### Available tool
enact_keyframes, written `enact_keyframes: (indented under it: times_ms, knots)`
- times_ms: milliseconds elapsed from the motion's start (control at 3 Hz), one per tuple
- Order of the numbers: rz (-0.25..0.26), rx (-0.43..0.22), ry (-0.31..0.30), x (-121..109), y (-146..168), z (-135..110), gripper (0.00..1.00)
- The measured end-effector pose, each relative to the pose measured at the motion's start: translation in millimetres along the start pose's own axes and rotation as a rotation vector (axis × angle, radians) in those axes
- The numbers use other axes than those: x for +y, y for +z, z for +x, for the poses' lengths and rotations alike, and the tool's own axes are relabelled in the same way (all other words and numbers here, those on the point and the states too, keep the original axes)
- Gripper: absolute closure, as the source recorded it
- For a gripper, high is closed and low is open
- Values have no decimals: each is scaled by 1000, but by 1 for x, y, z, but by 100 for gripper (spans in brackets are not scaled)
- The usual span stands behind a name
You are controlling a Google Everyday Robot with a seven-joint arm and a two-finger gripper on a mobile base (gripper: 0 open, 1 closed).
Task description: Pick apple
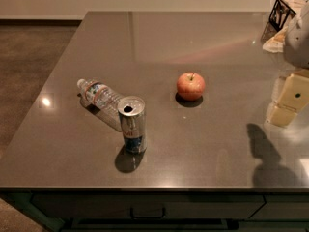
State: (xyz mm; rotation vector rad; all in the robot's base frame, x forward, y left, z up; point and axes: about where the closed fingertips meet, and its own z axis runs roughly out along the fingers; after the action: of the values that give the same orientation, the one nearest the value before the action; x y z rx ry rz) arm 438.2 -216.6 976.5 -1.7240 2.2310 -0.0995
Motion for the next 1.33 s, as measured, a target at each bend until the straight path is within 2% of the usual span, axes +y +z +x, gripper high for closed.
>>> enact_keyframes:
  times_ms: [333,667,1333]
  knots:
    - [2,0,-1,0,0,0,0]
    - [-2,-59,9,-9,8,-19,0]
    - [4,-237,17,-28,49,-78,0]
